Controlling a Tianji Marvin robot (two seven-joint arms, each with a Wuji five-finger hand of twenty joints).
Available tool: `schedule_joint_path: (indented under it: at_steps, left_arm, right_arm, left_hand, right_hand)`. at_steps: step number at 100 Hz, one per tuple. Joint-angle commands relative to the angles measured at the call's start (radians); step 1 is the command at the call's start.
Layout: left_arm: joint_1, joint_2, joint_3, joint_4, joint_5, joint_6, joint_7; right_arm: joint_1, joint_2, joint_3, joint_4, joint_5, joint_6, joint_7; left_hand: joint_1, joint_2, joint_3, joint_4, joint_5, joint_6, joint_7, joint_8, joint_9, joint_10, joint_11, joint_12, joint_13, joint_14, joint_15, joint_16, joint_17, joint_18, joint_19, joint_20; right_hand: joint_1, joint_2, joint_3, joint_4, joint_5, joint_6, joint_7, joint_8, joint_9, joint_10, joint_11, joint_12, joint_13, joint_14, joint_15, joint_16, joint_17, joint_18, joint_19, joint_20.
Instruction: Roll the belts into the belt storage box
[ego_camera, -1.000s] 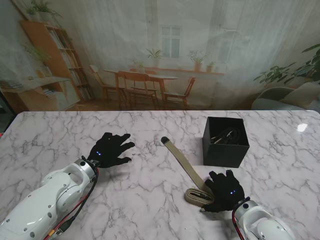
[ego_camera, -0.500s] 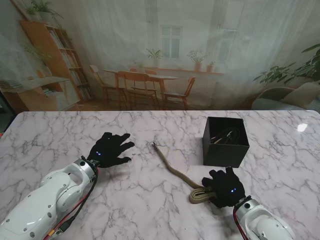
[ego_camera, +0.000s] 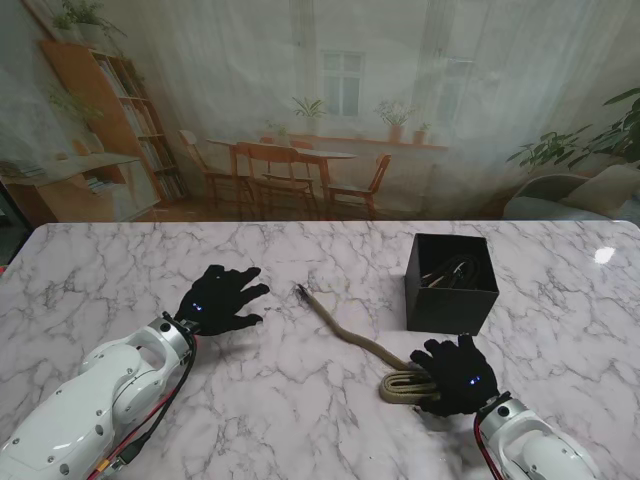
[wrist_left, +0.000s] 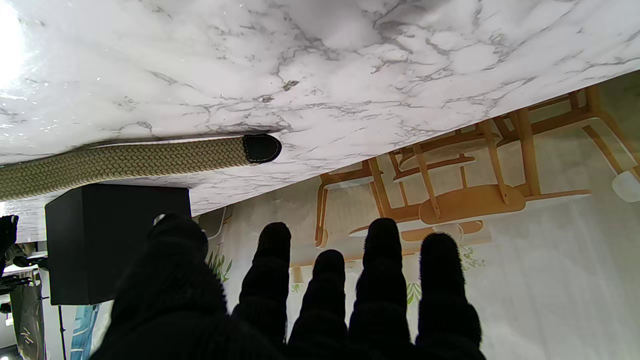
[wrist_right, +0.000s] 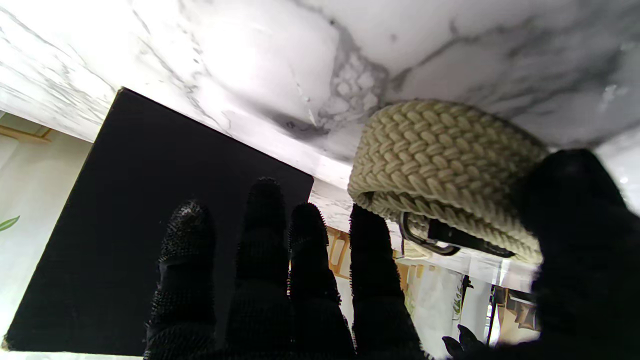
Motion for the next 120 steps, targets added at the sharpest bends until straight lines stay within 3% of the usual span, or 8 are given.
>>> schedule_joint_path:
  at_steps: [1, 9, 20, 33, 43, 49, 92, 120]
  left_arm:
    - [0.000, -0.001, 0.002, 0.001, 0.001, 0.002, -0.011]
    - [0.000, -0.001, 0.001, 0.001, 0.001, 0.002, -0.011]
    - [-0.001, -0.001, 0.002, 0.001, 0.001, 0.002, -0.010]
    - [0.000, -0.001, 0.001, 0.001, 0.001, 0.002, -0.008]
    - [-0.001, -0.001, 0.002, 0.002, 0.001, 0.002, -0.006]
    - [-0.001, -0.001, 0.002, 0.003, 0.000, 0.002, -0.005]
    - [0.002, -0.001, -0.001, 0.002, 0.003, 0.002, -0.002]
    - [0.001, -0.001, -0.002, 0.003, 0.002, 0.001, 0.000]
  right_arm:
    - [0.002, 0.001, -0.005, -0.001, 0.005, -0.001, 0.005]
    - [0.011, -0.002, -0.010, 0.004, 0.021, -0.005, 0.009]
    - [0.032, -0.008, -0.031, 0.022, 0.062, -0.003, 0.001]
    - [0.051, -0.009, -0.051, 0.047, 0.076, -0.006, -0.044]
    - [0.068, -0.007, -0.067, 0.071, 0.081, -0.019, -0.077]
    - [0.077, -0.004, -0.081, 0.084, 0.071, -0.016, -0.100]
    - [0.041, 0.005, -0.061, 0.032, 0.003, -0.002, -0.087]
    - [-0.033, 0.001, 0.047, -0.068, -0.042, -0.034, -0.139]
  left_hand:
    - [-0.002, 0.050, -0.025, 0.003, -0.001, 0.019, 0.005, 0.000, 0.015, 0.023, 0.017, 0.010, 0.014, 0.001, 0.020, 0.008, -0.002, 0.003, 0.018, 0.018]
    - [-0.002, 0.051, -0.025, 0.003, -0.002, 0.019, 0.005, -0.001, 0.014, 0.022, 0.017, 0.010, 0.012, 0.001, 0.020, 0.007, -0.002, 0.002, 0.019, 0.019]
    - [-0.001, 0.050, -0.025, 0.003, -0.003, 0.019, 0.004, -0.001, 0.013, 0.023, 0.016, 0.010, 0.014, 0.000, 0.020, 0.007, -0.002, 0.003, 0.019, 0.018]
    - [-0.002, 0.051, -0.025, 0.003, -0.004, 0.020, 0.004, -0.001, 0.012, 0.023, 0.017, 0.010, 0.012, 0.002, 0.020, 0.008, -0.002, 0.003, 0.019, 0.019]
    - [-0.001, 0.051, -0.025, 0.003, -0.015, 0.021, -0.001, -0.003, 0.011, 0.023, 0.016, 0.010, 0.013, 0.001, 0.020, 0.008, -0.003, 0.003, 0.019, 0.018]
    - [0.000, 0.051, -0.025, 0.003, -0.017, 0.022, -0.002, -0.003, 0.011, 0.023, 0.017, 0.010, 0.013, 0.002, 0.021, 0.008, -0.003, 0.004, 0.019, 0.019]
    - [0.000, 0.050, -0.025, 0.003, -0.013, 0.021, -0.001, -0.003, 0.012, 0.022, 0.018, 0.010, 0.013, 0.001, 0.021, 0.008, -0.002, 0.004, 0.020, 0.019]
    - [-0.001, 0.050, -0.026, 0.003, -0.013, 0.021, -0.001, -0.003, 0.013, 0.021, 0.018, 0.010, 0.013, 0.000, 0.021, 0.008, -0.002, 0.002, 0.019, 0.018]
  right_hand:
    - [-0.046, 0.020, 0.004, 0.029, 0.063, 0.006, 0.001, -0.012, 0.023, 0.002, -0.023, -0.007, -0.008, 0.015, 0.014, 0.008, -0.015, 0.035, -0.007, -0.001]
    - [-0.035, 0.076, 0.089, 0.026, 0.172, -0.101, 0.090, 0.044, 0.221, -0.078, 0.005, 0.010, 0.089, -0.017, 0.036, 0.020, 0.009, 0.042, -0.002, 0.000]
    - [-0.005, 0.077, 0.196, 0.005, 0.294, -0.163, 0.199, 0.101, 0.395, -0.117, 0.049, 0.059, 0.185, -0.034, 0.057, 0.043, 0.050, 0.037, 0.019, 0.001]
    - [0.052, 0.012, 0.216, -0.097, 0.387, -0.257, 0.410, -0.019, 0.600, -0.139, 0.147, 0.133, 0.300, -0.062, 0.095, 0.078, 0.093, 0.027, 0.046, -0.009]
    - [0.011, -0.029, 0.222, -0.090, 0.472, -0.231, 0.402, -0.044, 0.723, -0.140, 0.249, 0.177, 0.395, -0.076, 0.160, 0.114, 0.128, 0.020, 0.068, -0.004]
    - [0.004, -0.038, 0.201, -0.037, 0.499, -0.177, 0.315, -0.021, 0.780, -0.156, 0.304, 0.188, 0.443, -0.077, 0.199, 0.135, 0.149, 0.019, 0.084, -0.005]
    - [-0.191, 0.144, -0.036, 0.015, 0.298, -0.085, 0.082, 0.027, 0.649, -0.104, 0.124, 0.116, 0.357, -0.022, 0.135, 0.123, 0.125, 0.006, 0.084, -0.005]
    - [-0.127, 0.236, -0.113, 0.025, 0.302, -0.088, 0.076, 0.035, 0.664, -0.100, 0.105, 0.119, 0.366, -0.011, 0.145, 0.127, 0.137, 0.010, 0.092, 0.008]
